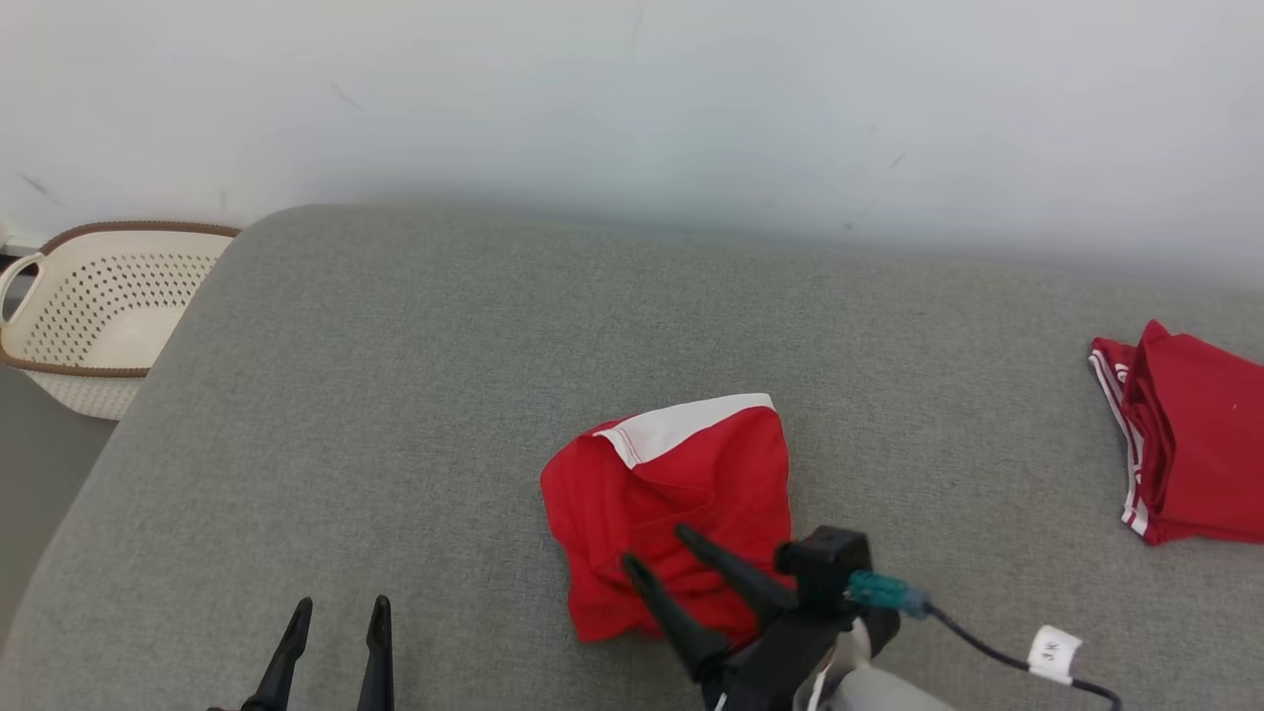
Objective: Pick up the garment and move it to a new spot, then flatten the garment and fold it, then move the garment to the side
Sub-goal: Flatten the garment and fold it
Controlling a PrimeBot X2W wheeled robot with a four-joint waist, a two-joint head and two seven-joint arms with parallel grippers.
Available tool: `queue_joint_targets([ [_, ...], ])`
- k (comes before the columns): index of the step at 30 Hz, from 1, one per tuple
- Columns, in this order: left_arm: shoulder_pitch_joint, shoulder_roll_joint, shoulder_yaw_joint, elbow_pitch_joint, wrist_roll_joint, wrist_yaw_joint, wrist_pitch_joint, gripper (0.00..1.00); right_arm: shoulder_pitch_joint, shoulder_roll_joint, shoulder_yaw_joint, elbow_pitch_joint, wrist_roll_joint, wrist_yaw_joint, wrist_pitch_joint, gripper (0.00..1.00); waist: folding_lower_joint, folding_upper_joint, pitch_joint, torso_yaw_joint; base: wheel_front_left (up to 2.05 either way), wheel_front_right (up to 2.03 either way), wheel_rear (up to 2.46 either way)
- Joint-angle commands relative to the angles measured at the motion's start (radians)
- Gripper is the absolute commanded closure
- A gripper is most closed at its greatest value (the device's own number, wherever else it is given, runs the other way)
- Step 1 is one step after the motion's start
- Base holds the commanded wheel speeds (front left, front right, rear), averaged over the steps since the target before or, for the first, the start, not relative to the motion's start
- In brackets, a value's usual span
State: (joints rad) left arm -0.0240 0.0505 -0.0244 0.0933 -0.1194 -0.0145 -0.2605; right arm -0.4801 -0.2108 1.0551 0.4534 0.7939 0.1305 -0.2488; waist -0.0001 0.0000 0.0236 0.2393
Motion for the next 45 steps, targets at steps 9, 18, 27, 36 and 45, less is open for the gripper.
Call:
queue_joint_targets([
  [9,0.024,0.000,0.008,-0.011,0.014,0.002,-0.003,0.00,0.040,-0.051,-0.181,-0.017,-0.042,0.000,-0.017,0.00,0.0001,0.0000,-0.016,-0.021,0.00,0.00,0.00],
  [18,0.018,0.000,0.005,-0.009,0.019,-0.005,-0.003,0.00,0.026,-0.023,-0.305,0.126,-0.121,0.000,-0.016,0.61,0.0001,0.0000,-0.014,-0.013,0.00,0.00,0.00],
  [27,0.000,0.000,0.002,-0.011,0.020,-0.011,-0.003,0.00,-0.049,0.037,-0.318,0.263,-0.220,0.000,-0.017,1.00,0.0001,0.0000,0.015,0.011,0.00,0.00,0.00],
  [36,-0.021,0.000,-0.002,-0.005,0.010,-0.017,-0.003,0.00,-0.111,0.094,-0.316,0.394,-0.261,0.000,-0.017,1.00,0.0001,0.0000,0.051,0.038,0.00,0.00,0.00],
  [45,-0.044,0.000,-0.007,0.001,-0.002,-0.013,-0.003,0.00,-0.162,0.140,-0.290,0.435,-0.269,0.000,-0.017,1.00,0.0001,0.0000,0.087,0.076,0.00,0.00,0.00],
])
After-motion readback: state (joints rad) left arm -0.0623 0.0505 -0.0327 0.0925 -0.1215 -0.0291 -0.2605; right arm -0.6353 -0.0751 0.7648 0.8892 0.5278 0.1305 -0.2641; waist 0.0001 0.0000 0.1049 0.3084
